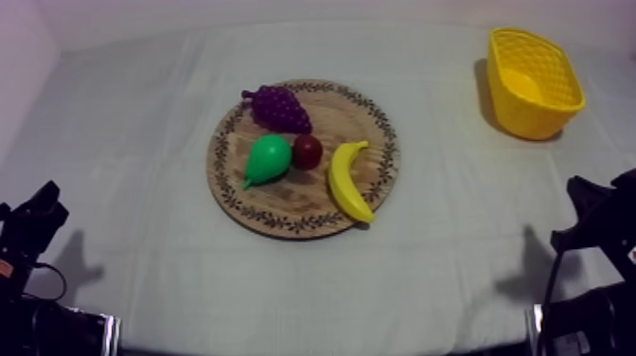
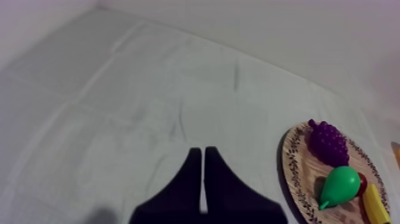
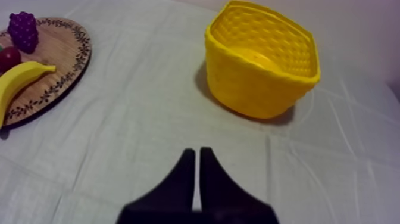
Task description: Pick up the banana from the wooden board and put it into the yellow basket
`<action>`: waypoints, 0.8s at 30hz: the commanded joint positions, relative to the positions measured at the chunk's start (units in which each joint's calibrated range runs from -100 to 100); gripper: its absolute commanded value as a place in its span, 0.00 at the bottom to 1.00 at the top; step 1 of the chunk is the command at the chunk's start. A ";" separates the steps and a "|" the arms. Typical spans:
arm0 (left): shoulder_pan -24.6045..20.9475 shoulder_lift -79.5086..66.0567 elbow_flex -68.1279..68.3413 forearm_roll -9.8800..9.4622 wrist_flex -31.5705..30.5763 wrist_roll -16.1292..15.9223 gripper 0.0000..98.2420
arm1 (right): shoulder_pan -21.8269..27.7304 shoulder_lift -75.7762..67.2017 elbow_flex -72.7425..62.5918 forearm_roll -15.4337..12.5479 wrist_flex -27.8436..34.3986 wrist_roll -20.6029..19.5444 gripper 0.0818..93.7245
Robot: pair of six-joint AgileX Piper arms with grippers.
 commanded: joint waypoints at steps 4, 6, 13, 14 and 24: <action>-0.03 -0.03 0.03 -0.01 0.02 0.01 0.00 | 0.00 -0.01 0.05 0.00 0.07 0.02 0.00; -0.03 -0.03 0.03 -0.01 0.02 0.01 0.00 | 0.00 -0.01 0.05 0.00 0.07 0.02 0.00; -0.03 -0.03 0.03 -0.01 0.02 0.01 0.00 | 0.00 -0.01 0.05 0.00 0.07 -0.02 0.00; -0.03 -0.03 0.03 -0.01 0.02 0.01 0.00 | 0.00 -0.01 0.05 0.00 0.07 -0.02 0.00; -0.03 -0.03 0.03 -0.01 0.02 0.01 0.00 | -3.00 -0.09 0.05 0.00 0.07 0.33 0.00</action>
